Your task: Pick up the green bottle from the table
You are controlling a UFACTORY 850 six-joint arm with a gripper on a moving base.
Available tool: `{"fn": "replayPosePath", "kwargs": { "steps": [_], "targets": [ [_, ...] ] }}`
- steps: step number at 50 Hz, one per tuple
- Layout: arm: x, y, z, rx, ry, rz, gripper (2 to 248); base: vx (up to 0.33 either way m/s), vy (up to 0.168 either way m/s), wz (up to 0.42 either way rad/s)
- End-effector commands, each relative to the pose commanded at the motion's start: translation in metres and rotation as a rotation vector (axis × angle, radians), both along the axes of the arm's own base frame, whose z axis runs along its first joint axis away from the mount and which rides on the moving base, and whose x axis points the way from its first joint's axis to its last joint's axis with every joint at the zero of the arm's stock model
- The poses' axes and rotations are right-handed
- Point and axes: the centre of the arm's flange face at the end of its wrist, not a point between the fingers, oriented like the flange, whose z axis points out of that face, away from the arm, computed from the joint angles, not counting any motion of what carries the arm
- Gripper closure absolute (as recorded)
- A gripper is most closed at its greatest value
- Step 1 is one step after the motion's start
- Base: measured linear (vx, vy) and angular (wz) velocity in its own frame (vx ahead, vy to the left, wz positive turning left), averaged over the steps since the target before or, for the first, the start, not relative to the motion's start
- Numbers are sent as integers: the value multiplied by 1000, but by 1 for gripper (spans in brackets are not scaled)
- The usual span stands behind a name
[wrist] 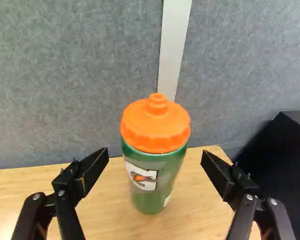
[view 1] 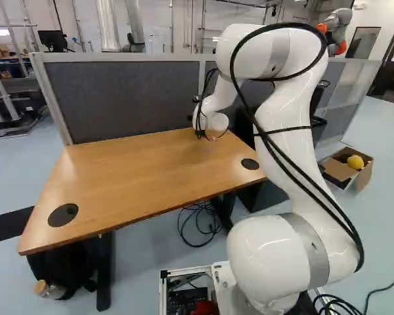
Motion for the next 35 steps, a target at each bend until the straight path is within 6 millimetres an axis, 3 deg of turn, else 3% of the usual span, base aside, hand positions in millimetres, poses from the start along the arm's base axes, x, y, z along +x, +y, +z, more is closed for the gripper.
{"fn": "replayPosePath", "kwargs": {
  "steps": [14, 15, 20, 21, 25, 26, 30, 31, 35],
  "targets": [
    [7, 0, -1, 0, -6, -1, 3, 0, 0, 0],
    [7, 0, -1, 0, -6, -1, 25, 0, 0, 0],
    [7, 0, -1, 0, -6, -1, 25, 0, 0, 0],
    [7, 0, -1, 0, -6, -1, 64, 0, 0, 0],
    [7, 0, -1, 0, -6, -1, 64, 0, 0, 0],
    [7, 0, -1, 0, -6, -1, 102, 0, 0, 0],
    [7, 0, -1, 0, -6, -1, 102, 0, 0, 0],
    [7, 0, -1, 0, -6, -1, 129, 0, 0, 0],
    [7, 0, -1, 0, -6, -1, 129, 0, 0, 0]
  ]
}}
